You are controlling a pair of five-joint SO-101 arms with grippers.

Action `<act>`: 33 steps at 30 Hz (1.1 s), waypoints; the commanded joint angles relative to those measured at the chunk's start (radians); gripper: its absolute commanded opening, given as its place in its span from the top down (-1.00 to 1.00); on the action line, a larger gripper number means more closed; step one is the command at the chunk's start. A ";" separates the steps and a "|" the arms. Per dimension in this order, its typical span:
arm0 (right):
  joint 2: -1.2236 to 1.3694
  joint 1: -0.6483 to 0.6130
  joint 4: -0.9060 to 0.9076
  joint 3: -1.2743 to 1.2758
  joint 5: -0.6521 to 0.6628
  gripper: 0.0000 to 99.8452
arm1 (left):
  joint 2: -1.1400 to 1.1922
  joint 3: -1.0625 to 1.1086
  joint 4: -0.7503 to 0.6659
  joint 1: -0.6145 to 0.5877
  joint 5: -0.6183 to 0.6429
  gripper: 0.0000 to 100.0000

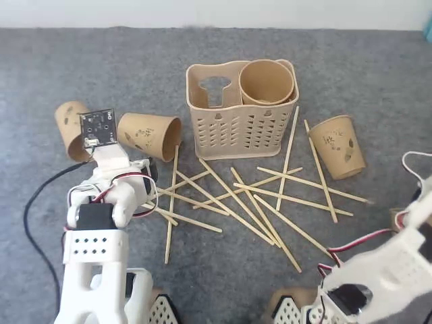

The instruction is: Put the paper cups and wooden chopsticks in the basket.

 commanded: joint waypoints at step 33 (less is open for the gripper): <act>-0.720 0.317 0.041 0.348 0.384 0.98 | -0.025 -0.004 -0.029 0.009 -0.003 0.71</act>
